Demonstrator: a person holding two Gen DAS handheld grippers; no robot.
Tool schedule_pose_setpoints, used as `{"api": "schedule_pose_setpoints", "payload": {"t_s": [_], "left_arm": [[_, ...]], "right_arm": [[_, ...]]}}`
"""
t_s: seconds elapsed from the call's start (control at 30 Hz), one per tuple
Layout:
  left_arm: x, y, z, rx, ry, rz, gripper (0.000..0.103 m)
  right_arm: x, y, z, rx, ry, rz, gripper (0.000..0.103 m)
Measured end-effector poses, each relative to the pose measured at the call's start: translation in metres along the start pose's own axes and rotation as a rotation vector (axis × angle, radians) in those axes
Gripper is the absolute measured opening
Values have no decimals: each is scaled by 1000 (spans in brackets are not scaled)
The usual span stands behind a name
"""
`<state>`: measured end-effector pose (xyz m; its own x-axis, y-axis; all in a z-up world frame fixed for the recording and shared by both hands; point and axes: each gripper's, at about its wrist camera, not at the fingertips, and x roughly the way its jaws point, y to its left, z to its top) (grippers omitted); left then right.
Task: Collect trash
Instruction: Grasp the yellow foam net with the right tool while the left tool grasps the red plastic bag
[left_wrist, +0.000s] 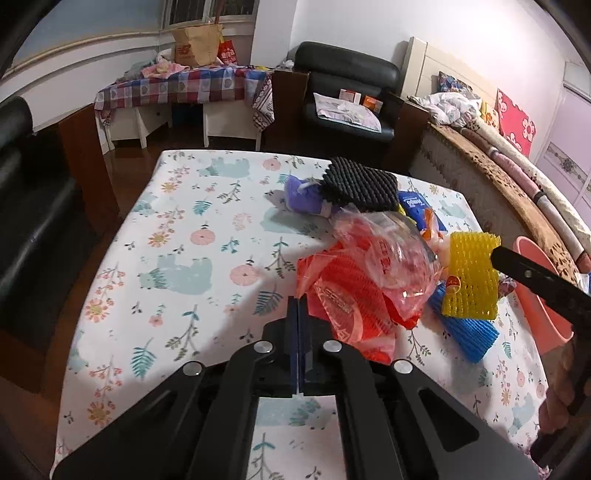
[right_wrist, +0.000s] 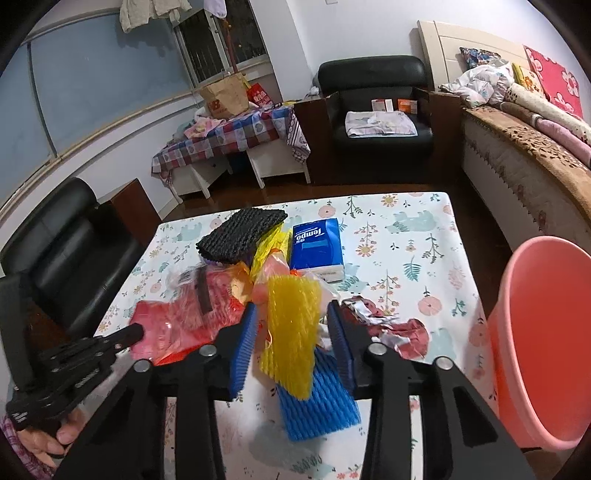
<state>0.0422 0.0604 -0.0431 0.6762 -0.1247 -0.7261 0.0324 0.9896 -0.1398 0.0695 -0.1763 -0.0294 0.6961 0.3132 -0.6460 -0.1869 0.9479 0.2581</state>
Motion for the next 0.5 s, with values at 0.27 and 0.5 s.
{"api": "schedule_pose_setpoints", "payload": {"t_s": [0.27, 0.5], "left_arm": [[-22, 6, 1, -13, -33, 13, 0], [-42, 3, 3, -9, -74, 15, 0]], "right_arm": [[0, 5, -2, -11, 14, 24, 6], [-21, 5, -4, -2, -22, 50, 2]]}}
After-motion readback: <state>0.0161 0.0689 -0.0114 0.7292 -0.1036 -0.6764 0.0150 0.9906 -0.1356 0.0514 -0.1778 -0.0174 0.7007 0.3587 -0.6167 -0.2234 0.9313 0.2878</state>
